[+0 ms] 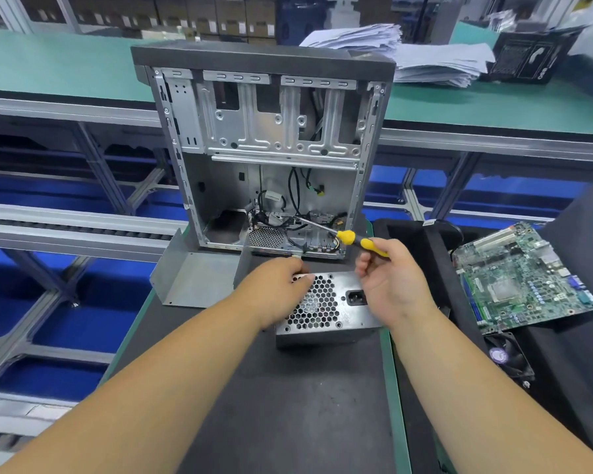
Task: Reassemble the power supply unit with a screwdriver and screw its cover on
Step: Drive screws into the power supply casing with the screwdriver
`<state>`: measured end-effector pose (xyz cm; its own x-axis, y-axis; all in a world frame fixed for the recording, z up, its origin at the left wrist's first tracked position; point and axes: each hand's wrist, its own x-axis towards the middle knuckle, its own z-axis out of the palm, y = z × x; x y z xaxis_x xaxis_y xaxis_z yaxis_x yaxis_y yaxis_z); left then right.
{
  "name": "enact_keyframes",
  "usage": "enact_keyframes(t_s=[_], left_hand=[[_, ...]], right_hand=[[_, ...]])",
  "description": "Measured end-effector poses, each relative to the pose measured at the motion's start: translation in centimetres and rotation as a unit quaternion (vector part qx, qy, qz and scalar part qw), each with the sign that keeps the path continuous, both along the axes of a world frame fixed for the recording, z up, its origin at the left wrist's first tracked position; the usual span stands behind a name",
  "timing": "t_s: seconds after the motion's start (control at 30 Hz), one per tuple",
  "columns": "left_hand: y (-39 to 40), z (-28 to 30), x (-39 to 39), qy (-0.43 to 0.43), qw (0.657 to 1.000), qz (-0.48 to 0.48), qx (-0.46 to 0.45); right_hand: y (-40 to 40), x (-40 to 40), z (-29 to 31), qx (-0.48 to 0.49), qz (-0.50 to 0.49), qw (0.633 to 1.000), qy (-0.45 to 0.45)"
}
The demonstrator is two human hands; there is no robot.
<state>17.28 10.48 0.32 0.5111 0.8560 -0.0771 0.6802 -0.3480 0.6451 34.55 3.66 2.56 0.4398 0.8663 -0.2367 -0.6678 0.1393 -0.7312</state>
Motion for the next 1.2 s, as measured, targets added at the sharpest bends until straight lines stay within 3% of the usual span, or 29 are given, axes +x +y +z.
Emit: enact_keyframes(t_s=[0.17,0.33,1.2], left_hand=[[0.5,0.9,1.4,0.062,0.996,-0.015,0.062],[1.5,1.3,1.9,0.117,0.988,-0.097,0.026],[1.4,0.3,0.8,-0.026,0.984,-0.132,-0.114]], right_hand=[[0.0,0.1,-0.1,-0.002,-0.003,1.000,0.017],[-0.1,0.1,-0.6,0.006,-0.006,1.000,0.015],[-1.0,-0.1,-1.2,0.051,-0.001,0.999,-0.006]])
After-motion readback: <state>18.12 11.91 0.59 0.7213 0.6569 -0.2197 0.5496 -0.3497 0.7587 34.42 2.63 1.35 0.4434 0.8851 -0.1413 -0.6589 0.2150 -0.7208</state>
